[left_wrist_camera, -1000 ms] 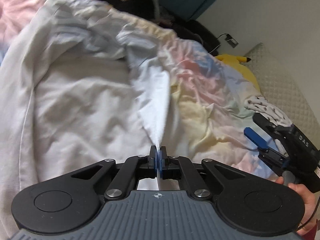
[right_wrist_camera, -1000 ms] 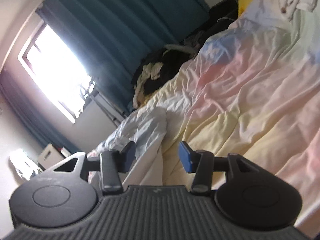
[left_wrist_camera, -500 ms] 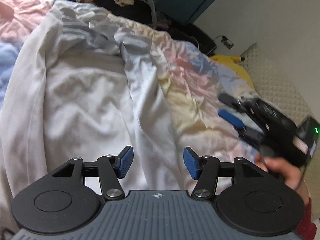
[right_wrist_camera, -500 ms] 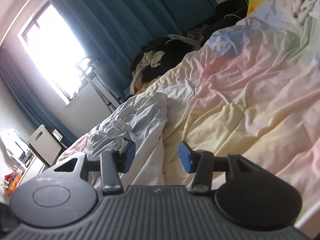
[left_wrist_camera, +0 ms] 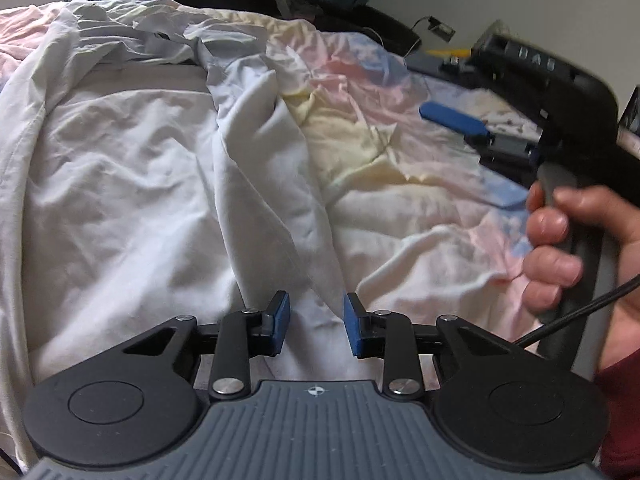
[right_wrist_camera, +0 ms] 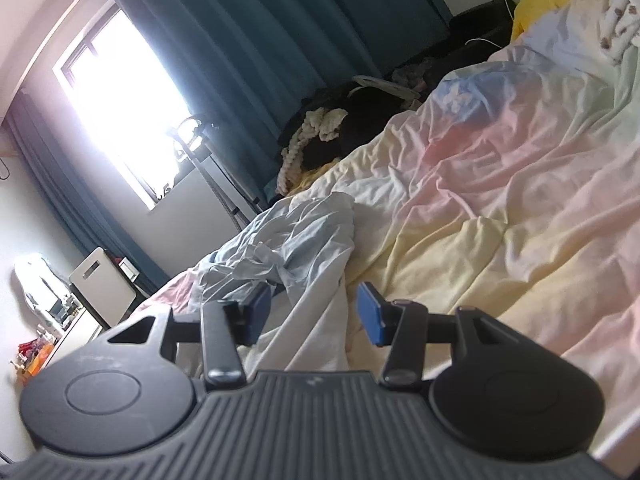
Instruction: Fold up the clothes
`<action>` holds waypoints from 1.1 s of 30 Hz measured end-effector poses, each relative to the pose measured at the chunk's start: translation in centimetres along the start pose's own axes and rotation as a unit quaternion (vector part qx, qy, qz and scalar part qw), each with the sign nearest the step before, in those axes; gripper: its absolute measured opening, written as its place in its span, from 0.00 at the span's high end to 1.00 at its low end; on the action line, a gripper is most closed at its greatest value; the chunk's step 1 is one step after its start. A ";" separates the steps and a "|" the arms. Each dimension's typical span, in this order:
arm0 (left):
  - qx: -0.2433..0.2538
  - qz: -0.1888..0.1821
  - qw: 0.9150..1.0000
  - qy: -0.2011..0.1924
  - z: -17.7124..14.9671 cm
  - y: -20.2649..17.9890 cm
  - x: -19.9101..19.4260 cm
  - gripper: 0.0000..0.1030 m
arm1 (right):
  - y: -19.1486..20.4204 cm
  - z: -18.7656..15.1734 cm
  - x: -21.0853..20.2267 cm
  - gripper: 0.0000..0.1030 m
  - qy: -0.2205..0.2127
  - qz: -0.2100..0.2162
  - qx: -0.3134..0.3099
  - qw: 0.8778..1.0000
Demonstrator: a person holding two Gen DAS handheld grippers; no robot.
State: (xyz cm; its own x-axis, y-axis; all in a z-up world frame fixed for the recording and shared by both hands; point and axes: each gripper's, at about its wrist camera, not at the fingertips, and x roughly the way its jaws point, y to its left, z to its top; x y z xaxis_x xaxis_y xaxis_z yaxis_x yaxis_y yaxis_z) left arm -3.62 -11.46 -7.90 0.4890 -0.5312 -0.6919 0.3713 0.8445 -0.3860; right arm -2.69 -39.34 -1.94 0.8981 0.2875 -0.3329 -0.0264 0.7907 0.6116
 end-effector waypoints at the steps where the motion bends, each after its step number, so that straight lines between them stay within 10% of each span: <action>1: 0.003 0.003 1.000 0.001 -0.1 0.0 0.1 0.67 | 0.0 0.0 0.0 0.51 0.000 0.001 0.000 1.000; 25: 0.029 0.014 0.999 0.005 -1.7 -0.2 1.4 0.48 | 2.5 -0.5 -1.0 0.49 0.017 0.050 -0.039 0.998; 29: 0.044 0.032 0.999 -0.005 -2.1 -0.6 1.4 0.59 | 2.7 -0.9 -0.3 0.49 0.029 0.048 -0.047 0.997; 33: 0.025 0.020 0.999 -0.010 -1.9 0.3 0.5 0.93 | 2.0 -1.2 0.3 0.49 0.035 0.041 -0.041 0.998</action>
State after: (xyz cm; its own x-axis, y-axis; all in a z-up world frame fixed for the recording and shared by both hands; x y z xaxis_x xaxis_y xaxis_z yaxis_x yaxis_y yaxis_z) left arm -4.71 -11.37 -9.53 0.5207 -0.4981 -0.6934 0.3893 0.8614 -0.3264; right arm -2.97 -36.98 -1.65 0.8590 0.3872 -0.3349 -0.1366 0.8038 0.5790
